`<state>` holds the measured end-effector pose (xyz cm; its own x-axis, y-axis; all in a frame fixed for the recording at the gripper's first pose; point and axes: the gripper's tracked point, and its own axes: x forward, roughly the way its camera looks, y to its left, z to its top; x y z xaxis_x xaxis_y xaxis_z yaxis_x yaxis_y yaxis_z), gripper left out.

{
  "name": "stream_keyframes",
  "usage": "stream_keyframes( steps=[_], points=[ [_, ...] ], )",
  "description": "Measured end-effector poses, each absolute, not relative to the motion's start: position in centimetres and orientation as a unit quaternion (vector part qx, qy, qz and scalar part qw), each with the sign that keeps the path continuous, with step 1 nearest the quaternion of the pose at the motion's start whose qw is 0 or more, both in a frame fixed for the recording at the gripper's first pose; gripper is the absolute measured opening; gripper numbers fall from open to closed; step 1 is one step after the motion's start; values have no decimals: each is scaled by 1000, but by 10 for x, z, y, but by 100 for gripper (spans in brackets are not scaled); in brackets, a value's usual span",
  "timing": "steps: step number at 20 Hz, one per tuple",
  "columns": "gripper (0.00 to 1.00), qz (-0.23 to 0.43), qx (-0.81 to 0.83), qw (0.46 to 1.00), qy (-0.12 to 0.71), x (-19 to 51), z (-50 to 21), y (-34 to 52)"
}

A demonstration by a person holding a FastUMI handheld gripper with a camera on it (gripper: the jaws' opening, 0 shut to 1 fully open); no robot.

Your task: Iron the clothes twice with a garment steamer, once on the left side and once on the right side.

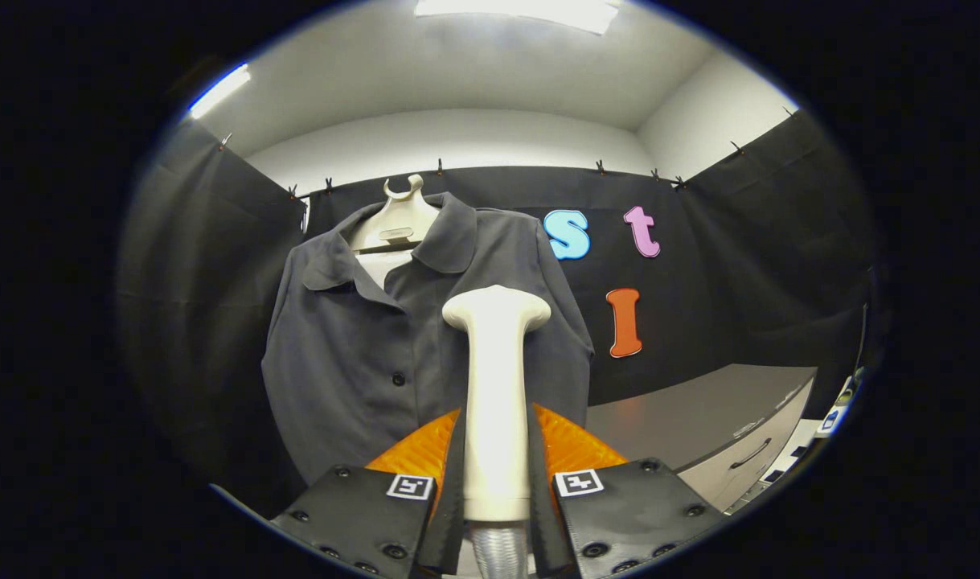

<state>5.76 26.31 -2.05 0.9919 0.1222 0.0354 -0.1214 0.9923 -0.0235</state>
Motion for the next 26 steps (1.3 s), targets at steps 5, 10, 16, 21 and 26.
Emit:
stream_keyframes(
  steps=[5, 10, 16, 21, 26],
  points=[
    [41, 52, -24, 998, -28, 54, -21, 264],
    [41, 52, -23, 998, -16, 43, -32, 263],
    [41, 50, -26, 998, 15, 29, -60, 261],
    [41, 46, -29, 997, 46, 13, -93, 259],
    [41, 37, -28, 996, 77, 2, -127, 256]
  ],
)
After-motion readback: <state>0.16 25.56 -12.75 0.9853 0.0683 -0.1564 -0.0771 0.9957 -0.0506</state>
